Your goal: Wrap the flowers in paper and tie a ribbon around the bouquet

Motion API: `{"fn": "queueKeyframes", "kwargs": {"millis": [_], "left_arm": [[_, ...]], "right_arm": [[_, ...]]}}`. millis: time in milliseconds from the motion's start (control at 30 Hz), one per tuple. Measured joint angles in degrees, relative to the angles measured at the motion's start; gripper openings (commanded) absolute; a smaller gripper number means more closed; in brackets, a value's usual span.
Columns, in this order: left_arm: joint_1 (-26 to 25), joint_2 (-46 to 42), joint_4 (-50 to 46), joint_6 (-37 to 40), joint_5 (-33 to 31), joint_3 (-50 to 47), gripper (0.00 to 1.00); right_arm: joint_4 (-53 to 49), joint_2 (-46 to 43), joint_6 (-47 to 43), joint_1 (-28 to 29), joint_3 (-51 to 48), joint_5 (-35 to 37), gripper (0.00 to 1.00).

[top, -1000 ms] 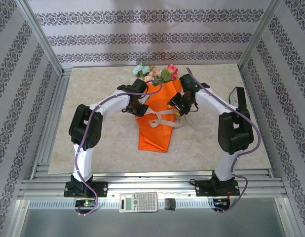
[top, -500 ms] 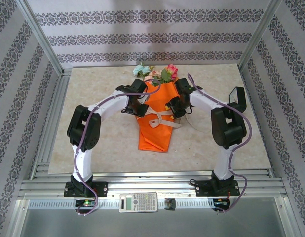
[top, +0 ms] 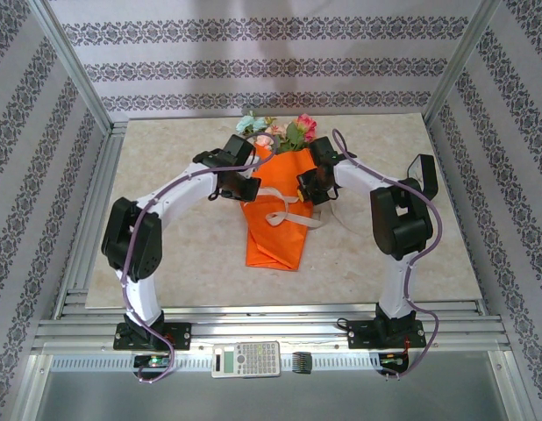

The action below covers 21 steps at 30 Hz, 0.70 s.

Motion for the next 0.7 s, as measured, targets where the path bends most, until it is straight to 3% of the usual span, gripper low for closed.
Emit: {"fn": "queueKeyframes", "kwargs": {"millis": [133, 367, 600, 700], "left_arm": [[3.4, -6.0, 4.2, -5.8, 0.6, -4.1, 0.0], [19.4, -17.3, 11.6, -22.4, -0.9, -14.9, 0.0], [29.9, -17.5, 8.7, -33.6, -3.4, -19.3, 0.0], [33.2, -15.8, 7.0, -36.3, -3.3, -19.3, 0.12]], "right_arm": [[-0.4, -1.5, -1.4, -1.2, 0.1, 1.5, 0.0], [-0.9, -5.7, -5.7, -6.2, -0.2, 1.9, 0.0], [-1.2, -6.5, -10.3, -10.3, -2.7, 1.9, 0.0], [-1.4, -6.5, -12.2, -11.7, -3.5, 1.8, 0.0]]}}
